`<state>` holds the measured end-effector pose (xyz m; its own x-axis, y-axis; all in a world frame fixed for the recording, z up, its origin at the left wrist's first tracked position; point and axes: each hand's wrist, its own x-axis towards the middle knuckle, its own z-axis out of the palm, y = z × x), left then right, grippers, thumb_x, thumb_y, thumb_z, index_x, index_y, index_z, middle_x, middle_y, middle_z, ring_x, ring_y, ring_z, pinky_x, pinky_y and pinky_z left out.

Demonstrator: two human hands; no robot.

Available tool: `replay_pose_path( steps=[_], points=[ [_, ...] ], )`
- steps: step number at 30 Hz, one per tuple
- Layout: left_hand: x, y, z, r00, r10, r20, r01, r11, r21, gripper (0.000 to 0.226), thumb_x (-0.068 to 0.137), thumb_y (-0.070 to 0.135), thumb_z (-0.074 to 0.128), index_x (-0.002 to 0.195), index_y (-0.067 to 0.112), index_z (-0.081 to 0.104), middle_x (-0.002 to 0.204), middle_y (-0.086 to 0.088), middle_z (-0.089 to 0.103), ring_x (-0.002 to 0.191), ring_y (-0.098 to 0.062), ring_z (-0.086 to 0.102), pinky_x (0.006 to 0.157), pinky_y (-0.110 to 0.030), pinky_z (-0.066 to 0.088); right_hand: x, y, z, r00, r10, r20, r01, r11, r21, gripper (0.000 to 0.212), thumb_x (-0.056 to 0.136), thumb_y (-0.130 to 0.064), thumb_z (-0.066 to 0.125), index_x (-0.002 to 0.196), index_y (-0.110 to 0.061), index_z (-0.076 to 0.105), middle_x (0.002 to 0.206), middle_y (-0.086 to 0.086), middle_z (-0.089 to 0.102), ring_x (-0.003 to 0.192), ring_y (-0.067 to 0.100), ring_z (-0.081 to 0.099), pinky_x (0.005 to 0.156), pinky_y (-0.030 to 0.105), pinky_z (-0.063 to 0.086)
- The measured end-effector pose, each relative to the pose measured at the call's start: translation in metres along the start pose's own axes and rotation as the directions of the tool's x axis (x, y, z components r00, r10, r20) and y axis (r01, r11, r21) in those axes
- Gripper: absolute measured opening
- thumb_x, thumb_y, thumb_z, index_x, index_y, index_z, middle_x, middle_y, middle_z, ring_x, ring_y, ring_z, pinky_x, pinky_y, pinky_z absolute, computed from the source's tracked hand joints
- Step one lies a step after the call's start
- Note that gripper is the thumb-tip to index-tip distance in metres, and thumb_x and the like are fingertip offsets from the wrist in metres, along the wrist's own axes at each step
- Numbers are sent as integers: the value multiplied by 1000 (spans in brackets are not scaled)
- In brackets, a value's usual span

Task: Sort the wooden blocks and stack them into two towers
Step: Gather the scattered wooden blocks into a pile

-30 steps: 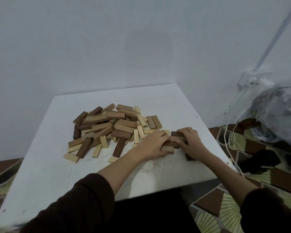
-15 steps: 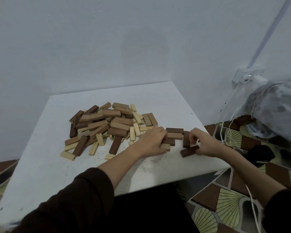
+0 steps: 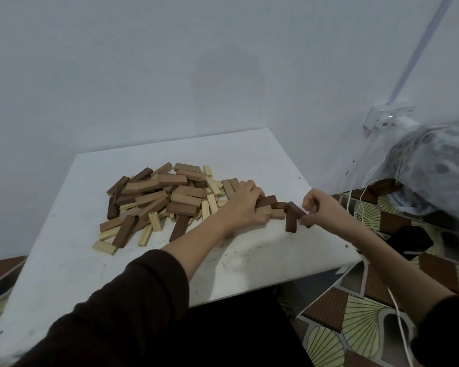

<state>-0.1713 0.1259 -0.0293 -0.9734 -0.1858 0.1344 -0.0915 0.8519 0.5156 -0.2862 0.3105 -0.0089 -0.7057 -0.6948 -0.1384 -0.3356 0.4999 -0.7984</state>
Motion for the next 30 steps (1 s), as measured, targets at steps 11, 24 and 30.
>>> replay_pose_path(
  steps=[11,24,30],
  points=[
    [28,4,31,990,17,143,-62,948,313,48,88,39,58,120,6,45,117,-10,45,108,-25,41,84,-34,36,16,-1,55,972,111,-209,-168,945,-281,56,84,-20,67,123,7,37,123,20,39,113,32,40,88,30,34],
    [1,-21,3,978,109,-179,-48,949,313,50,91,27,49,123,-11,46,110,-24,51,95,-37,48,86,-44,41,23,-27,71,954,85,-288,-142,973,-183,40,90,-2,45,130,1,40,127,26,36,116,40,37,94,41,33],
    [-33,-59,-82,884,-153,-441,256,949,183,56,99,28,44,142,-2,27,130,-20,40,116,-32,37,99,-36,26,46,-74,109,991,-24,-132,6,990,-138,44,90,0,43,134,1,35,128,22,34,117,36,37,94,34,33]
  ],
)
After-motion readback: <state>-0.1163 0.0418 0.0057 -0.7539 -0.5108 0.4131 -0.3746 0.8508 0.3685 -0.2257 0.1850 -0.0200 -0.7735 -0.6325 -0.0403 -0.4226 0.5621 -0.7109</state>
